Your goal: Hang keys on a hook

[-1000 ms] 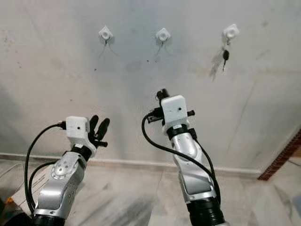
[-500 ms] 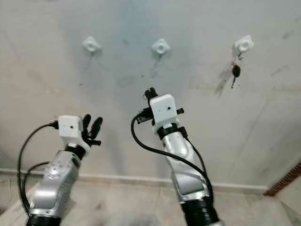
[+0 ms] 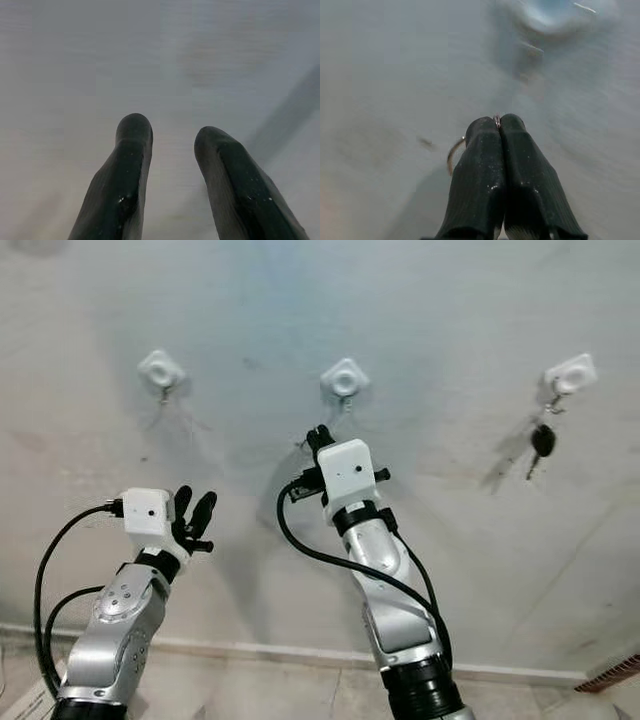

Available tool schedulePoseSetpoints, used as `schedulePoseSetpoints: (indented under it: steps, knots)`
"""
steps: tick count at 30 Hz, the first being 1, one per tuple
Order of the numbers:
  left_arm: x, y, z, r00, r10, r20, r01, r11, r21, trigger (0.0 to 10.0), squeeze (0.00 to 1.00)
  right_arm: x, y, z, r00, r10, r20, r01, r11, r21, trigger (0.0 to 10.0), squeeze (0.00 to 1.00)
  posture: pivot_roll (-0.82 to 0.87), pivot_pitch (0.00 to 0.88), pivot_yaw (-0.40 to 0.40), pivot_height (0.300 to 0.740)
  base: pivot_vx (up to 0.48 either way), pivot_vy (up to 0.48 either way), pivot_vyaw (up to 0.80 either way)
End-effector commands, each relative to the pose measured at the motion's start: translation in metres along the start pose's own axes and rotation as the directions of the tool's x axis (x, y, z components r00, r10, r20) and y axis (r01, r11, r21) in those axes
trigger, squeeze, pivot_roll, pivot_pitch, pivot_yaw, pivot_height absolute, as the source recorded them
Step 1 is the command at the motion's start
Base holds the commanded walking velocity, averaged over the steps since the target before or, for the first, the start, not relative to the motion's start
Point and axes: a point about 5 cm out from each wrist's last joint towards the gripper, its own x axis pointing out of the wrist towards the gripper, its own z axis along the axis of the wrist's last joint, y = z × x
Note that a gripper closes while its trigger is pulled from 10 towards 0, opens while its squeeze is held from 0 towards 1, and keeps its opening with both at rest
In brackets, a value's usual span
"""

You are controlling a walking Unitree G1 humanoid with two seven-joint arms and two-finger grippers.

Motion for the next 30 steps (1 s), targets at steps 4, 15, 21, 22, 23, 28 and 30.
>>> schedulePoseSetpoints:
  steps: [4,15,21,22,23,28,30]
  knots:
    - [-0.003,0.002,0.003,1.0,-0.014,0.014,0.013,0.999,0.048,10.0,0.0,0.002,0.006,0.007,0.999,0.026,0.026,-0.026,1.0,0.001,10.0,0.0,-0.03,0.026,0.039,0.74,0.0,0.0,0.0]
    - [-0.012,0.004,-0.001,1.0,0.002,-0.006,-0.002,1.0,0.03,10.0,0.0,-0.017,0.0,0.003,1.0,0.029,-0.005,-0.029,0.999,-0.012,10.0,0.0,-0.03,0.034,0.032,0.74,0.0,0.0,0.0]
    - [-0.03,0.011,-0.001,1.0,0.007,-0.015,-0.006,0.999,0.04,10.0,0.0,-0.042,-0.011,0.001,0.999,0.003,-0.054,-0.004,1.0,-0.006,10.0,0.0,-0.04,0.042,0.029,0.74,0.0,0.0,0.0]
    - [-0.033,0.012,-0.001,1.0,0.009,-0.017,-0.008,0.999,0.048,10.0,0.0,-0.047,-0.014,0.0,0.998,-0.005,-0.064,0.004,1.0,-0.008,10.0,0.0,-0.04,0.042,0.029,0.74,0.0,0.0,0.0]
    - [-0.039,0.014,-0.001,1.0,0.009,-0.023,-0.008,0.999,0.052,10.0,0.0,-0.058,-0.019,-0.001,0.996,-0.021,-0.086,0.02,1.0,-0.009,10.0,0.0,-0.04,0.05,0.026,0.74,0.0,0.0,0.0]
    - [-0.051,0.017,-0.003,0.999,0.011,-0.044,-0.008,0.997,0.074,10.0,0.0,-0.078,-0.026,-0.003,0.989,-0.048,-0.138,0.047,0.999,-0.012,10.0,0.0,-0.04,0.056,0.027,0.74,0.0,0.0,0.0]
    - [-0.056,0.018,-0.005,0.998,0.014,-0.058,-0.009,0.996,0.084,10.0,0.0,-0.088,-0.029,-0.005,0.983,-0.067,-0.171,0.066,0.998,-0.014,10.0,0.0,-0.05,0.057,0.03,0.74,0.0,0.0,0.0]
